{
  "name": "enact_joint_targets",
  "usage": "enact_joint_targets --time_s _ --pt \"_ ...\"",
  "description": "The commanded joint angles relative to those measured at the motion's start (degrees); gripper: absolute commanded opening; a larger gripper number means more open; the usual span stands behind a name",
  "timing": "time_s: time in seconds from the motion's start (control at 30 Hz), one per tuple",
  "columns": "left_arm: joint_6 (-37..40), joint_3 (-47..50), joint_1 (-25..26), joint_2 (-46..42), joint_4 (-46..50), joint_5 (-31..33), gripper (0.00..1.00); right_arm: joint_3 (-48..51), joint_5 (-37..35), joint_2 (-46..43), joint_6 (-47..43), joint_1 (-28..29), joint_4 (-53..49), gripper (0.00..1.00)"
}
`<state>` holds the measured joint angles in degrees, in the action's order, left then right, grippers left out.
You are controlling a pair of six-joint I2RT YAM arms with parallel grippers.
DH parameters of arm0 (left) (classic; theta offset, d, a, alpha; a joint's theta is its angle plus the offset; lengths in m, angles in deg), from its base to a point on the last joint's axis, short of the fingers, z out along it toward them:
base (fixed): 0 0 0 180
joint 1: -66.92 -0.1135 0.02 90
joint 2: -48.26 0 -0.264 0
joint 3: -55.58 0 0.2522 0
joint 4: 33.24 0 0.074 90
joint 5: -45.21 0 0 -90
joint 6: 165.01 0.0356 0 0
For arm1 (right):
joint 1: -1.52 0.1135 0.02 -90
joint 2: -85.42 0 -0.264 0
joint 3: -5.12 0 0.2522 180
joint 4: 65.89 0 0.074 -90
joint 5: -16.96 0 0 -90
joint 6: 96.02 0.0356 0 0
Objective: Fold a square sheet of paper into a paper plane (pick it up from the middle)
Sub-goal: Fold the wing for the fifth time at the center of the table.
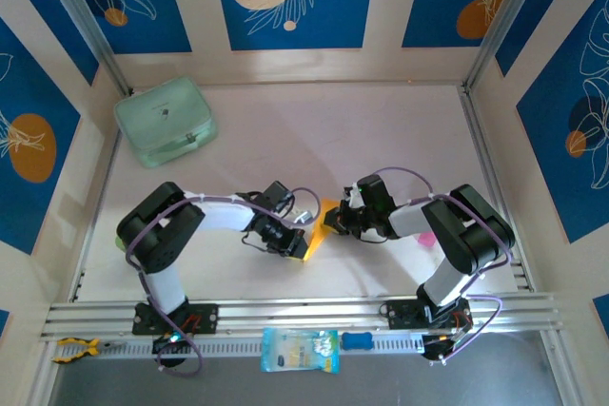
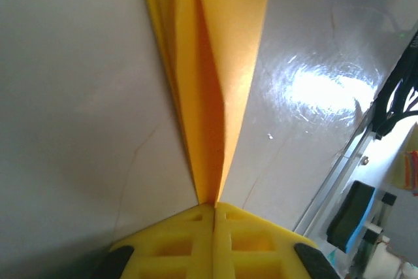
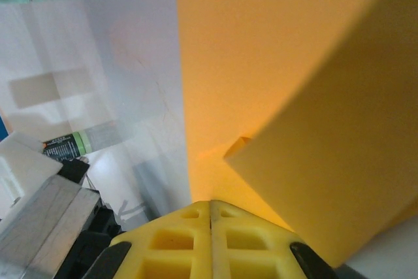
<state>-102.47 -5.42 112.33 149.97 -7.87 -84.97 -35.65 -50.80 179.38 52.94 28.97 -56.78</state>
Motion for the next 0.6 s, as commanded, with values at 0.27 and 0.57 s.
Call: enact_joint_targets --time_s 0.27,0.57 --pt "-0.57 3.04 0.56 -3.09 5.61 1.84 0.20 1.35 -5.27 0.18 0.38 0.07 -8.02 0.06" --pt "-2.09 2.90 0.56 -13.10 5.21 10.25 0.27 1.12 -5.50 -0.35 0.89 0.24 -8.20 0.06"
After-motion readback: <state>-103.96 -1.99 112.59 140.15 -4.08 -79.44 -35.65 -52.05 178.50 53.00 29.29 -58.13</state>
